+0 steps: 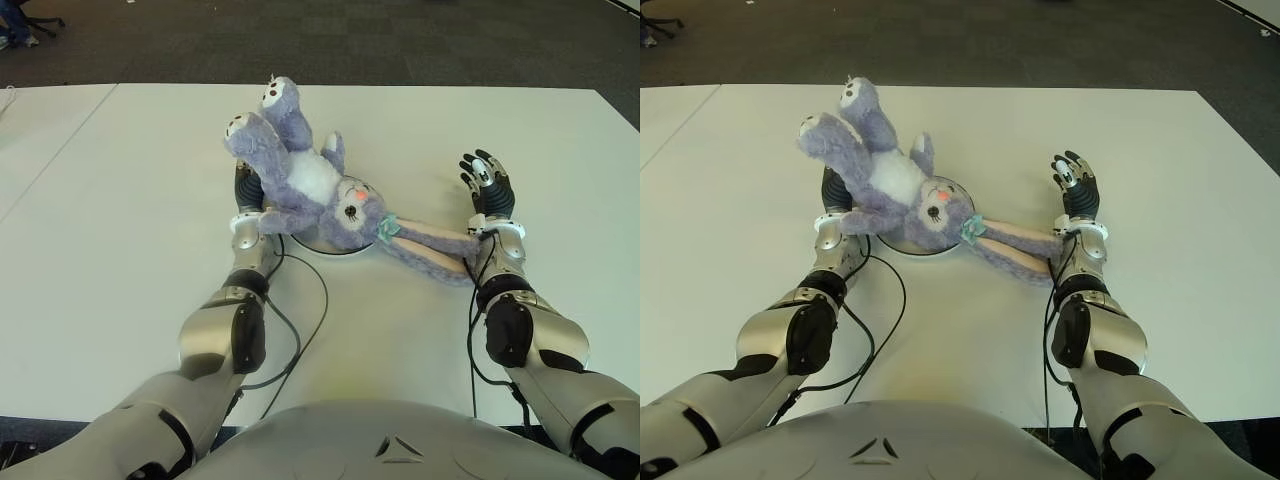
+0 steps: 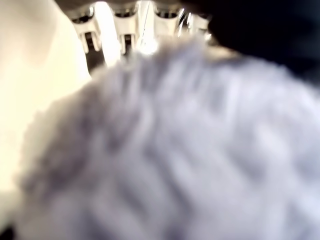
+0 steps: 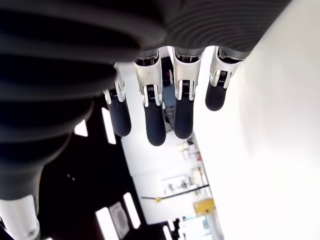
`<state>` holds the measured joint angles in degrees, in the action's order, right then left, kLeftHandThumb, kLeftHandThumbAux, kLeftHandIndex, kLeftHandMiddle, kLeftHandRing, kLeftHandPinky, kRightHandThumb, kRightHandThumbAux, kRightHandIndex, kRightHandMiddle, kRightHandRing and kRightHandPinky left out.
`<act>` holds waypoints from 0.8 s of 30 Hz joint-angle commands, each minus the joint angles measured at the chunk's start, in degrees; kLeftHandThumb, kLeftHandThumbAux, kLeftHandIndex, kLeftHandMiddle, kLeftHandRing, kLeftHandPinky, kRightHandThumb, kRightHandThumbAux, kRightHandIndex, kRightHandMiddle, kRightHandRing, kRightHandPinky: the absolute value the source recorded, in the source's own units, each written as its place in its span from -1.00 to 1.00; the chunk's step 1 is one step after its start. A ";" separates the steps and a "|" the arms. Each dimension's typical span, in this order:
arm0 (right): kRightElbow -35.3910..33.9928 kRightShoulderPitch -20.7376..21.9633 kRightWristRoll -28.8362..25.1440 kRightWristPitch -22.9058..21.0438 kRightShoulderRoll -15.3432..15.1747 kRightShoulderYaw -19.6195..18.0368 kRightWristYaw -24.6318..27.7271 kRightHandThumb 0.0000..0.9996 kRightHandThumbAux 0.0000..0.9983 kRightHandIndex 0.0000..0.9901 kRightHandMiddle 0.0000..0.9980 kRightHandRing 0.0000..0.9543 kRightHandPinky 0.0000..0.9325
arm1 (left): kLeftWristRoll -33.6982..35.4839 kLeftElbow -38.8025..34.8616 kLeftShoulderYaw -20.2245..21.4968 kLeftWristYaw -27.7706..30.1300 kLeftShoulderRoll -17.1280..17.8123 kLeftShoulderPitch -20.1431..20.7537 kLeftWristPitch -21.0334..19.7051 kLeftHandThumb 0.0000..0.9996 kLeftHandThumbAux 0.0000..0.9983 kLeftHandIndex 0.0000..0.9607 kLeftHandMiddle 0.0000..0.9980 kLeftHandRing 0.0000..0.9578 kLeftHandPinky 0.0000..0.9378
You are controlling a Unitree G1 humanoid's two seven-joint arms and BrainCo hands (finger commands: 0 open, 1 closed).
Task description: Put the doll into the plate.
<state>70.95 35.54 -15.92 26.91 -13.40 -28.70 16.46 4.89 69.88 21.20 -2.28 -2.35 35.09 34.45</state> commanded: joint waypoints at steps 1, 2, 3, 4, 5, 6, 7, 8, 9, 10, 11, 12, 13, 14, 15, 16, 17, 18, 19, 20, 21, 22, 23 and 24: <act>6.74 -8.95 -4.12 -10.40 7.66 -4.08 1.58 -1.00 0.34 -0.54 -0.44 -0.44 -0.46 | -0.32 7.15 0.02 0.01 -1.00 -11.92 -5.45 -1.00 0.04 -0.79 -0.63 -0.62 -0.62; 6.73 -8.91 -4.20 -10.53 7.73 -4.35 1.77 -1.00 0.36 -0.54 -0.43 -0.43 -0.45 | -0.38 7.15 -0.03 -0.09 -0.94 -11.92 -5.44 -1.00 0.05 -0.78 -0.61 -0.61 -0.60; 6.73 -8.90 -4.25 -10.62 7.80 -4.59 1.94 -1.00 0.36 -0.53 -0.43 -0.43 -0.45 | -0.50 7.15 -0.13 -0.31 -0.89 -11.92 -5.44 -1.00 0.05 -0.78 -0.61 -0.60 -0.59; 6.72 -8.88 -4.26 -10.67 7.89 -4.76 2.04 -1.00 0.37 -0.53 -0.42 -0.43 -0.45 | -0.56 7.15 -0.17 -0.42 -0.81 -11.92 -5.46 -1.00 0.06 -0.78 -0.61 -0.60 -0.58; 6.72 -8.88 -4.19 -10.69 7.93 -4.87 2.06 -1.00 0.38 -0.53 -0.42 -0.43 -0.45 | -0.61 7.15 -0.21 -0.49 -0.76 -11.92 -5.47 -1.00 0.06 -0.78 -0.60 -0.59 -0.58; 6.71 -8.87 -4.10 -10.70 8.00 -4.97 2.07 -1.00 0.38 -0.53 -0.42 -0.43 -0.46 | -0.61 7.15 -0.21 -0.51 -0.69 -11.92 -5.49 -1.00 0.06 -0.78 -0.60 -0.59 -0.58; 6.71 -8.90 -3.97 -10.69 8.04 -5.05 2.09 -1.00 0.38 -0.53 -0.42 -0.43 -0.46 | -0.63 7.16 -0.22 -0.57 -0.65 -11.90 -5.53 -1.00 0.06 -0.78 -0.60 -0.59 -0.58; 6.70 -8.92 -3.84 -10.69 8.07 -5.14 2.13 -1.00 0.39 -0.52 -0.42 -0.42 -0.44 | -0.64 7.16 -0.24 -0.61 -0.63 -11.89 -5.56 -1.00 0.06 -0.78 -0.60 -0.59 -0.58; 6.70 -8.96 -3.77 -10.66 8.08 -5.25 2.24 -1.00 0.39 -0.52 -0.42 -0.42 -0.44 | -0.81 7.19 -0.39 -0.83 -0.55 -11.86 -5.86 -1.00 0.06 -0.78 -0.60 -0.59 -0.58; 6.69 -8.99 -3.69 -10.64 8.11 -5.36 2.33 -1.00 0.40 -0.51 -0.42 -0.42 -0.46 | -0.94 7.21 -0.50 -0.97 -0.47 -11.84 -6.07 -1.00 0.06 -0.78 -0.61 -0.59 -0.59; 6.69 -9.01 -3.66 -10.69 8.13 -5.47 2.39 -1.00 0.40 -0.51 -0.42 -0.43 -0.46 | -1.21 7.26 -0.72 -1.24 -0.35 -11.80 -6.46 -1.00 0.06 -0.78 -0.60 -0.58 -0.59; 6.68 -9.02 -3.63 -10.72 8.14 -5.56 2.43 -1.00 0.40 -0.50 -0.42 -0.43 -0.47 | -1.40 7.29 -0.86 -1.41 -0.26 -11.78 -6.72 -1.00 0.06 -0.78 -0.60 -0.58 -0.59; 6.68 -9.03 -3.63 -10.79 8.14 -5.65 2.47 -1.00 0.40 -0.50 -0.42 -0.43 -0.47 | -1.56 7.32 -0.97 -1.52 -0.18 -11.76 -6.94 -1.00 0.06 -0.78 -0.60 -0.58 -0.59; 6.68 -9.04 -3.62 -10.83 8.14 -5.72 2.51 -1.00 0.40 -0.50 -0.42 -0.44 -0.48 | -1.64 7.34 -1.05 -1.59 -0.14 -11.75 -7.08 -1.00 0.06 -0.78 -0.60 -0.58 -0.60; 6.68 -9.04 -3.61 -10.86 8.14 -5.77 2.53 -0.99 0.40 -0.49 -0.42 -0.44 -0.48 | -1.65 7.34 -1.10 -1.61 -0.11 -11.74 -7.13 -1.00 0.06 -0.78 -0.60 -0.58 -0.60; 6.67 -9.08 -3.72 -10.77 8.21 -5.92 2.72 -0.99 0.40 -0.49 -0.42 -0.44 -0.48 | -1.73 7.35 -1.24 -1.66 -0.08 -11.75 -7.18 -1.00 0.06 -0.78 -0.60 -0.58 -0.60; 6.66 -9.12 -3.80 -10.71 8.26 -6.03 2.86 -0.99 0.40 -0.48 -0.42 -0.44 -0.47 | -1.77 7.36 -1.37 -1.70 -0.06 -11.76 -7.20 -1.00 0.06 -0.78 -0.60 -0.59 -0.61; 6.66 -9.11 -3.78 -10.75 8.28 -6.08 2.75 -0.99 0.40 -0.48 -0.42 -0.44 -0.47 | -1.77 7.35 -1.48 -1.67 -0.03 -11.78 -7.16 -1.00 0.06 -0.78 -0.60 -0.59 -0.61; 6.67 -9.10 -3.71 -10.84 8.29 -6.09 2.57 -0.99 0.40 -0.47 -0.41 -0.43 -0.46 | -1.71 7.35 -1.55 -1.60 0.00 -11.80 -7.19 -1.00 0.07 -0.78 -0.60 -0.59 -0.61; 6.67 -9.08 -3.62 -10.92 8.28 -6.10 2.43 -0.99 0.40 -0.47 -0.41 -0.43 -0.46 | -1.64 7.35 -1.60 -1.54 0.02 -11.81 -7.21 -1.00 0.07 -0.78 -0.60 -0.59 -0.63; 6.67 -9.06 -3.62 -10.98 8.31 -6.19 2.36 -0.99 0.40 -0.46 -0.41 -0.43 -0.46 | -1.58 7.36 -1.63 -1.48 0.05 -11.82 -7.28 -1.00 0.06 -0.78 -0.60 -0.59 -0.63; 6.66 -9.05 -3.63 -11.01 8.33 -6.29 2.35 -0.98 0.40 -0.46 -0.41 -0.43 -0.46 | -1.54 7.36 -1.66 -1.45 0.06 -11.82 -7.34 -1.00 0.06 -0.78 -0.60 -0.59 -0.62; 6.65 -9.03 -3.67 -11.03 8.36 -6.42 2.34 -0.98 0.40 -0.46 -0.41 -0.43 -0.46 | -1.50 7.36 -1.68 -1.40 0.07 -11.82 -7.34 -1.00 0.06 -0.78 -0.60 -0.59 -0.62; 6.64 -9.02 -3.69 -11.05 8.38 -6.51 2.32 -0.97 0.40 -0.46 -0.40 -0.42 -0.46 | -1.47 7.36 -1.70 -1.37 0.08 -11.83 -7.34 -1.00 0.07 -0.78 -0.60 -0.59 -0.61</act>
<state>70.53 36.53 -18.05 24.08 -12.02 -33.98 20.13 3.85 69.89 19.31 -2.48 -1.80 34.81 34.58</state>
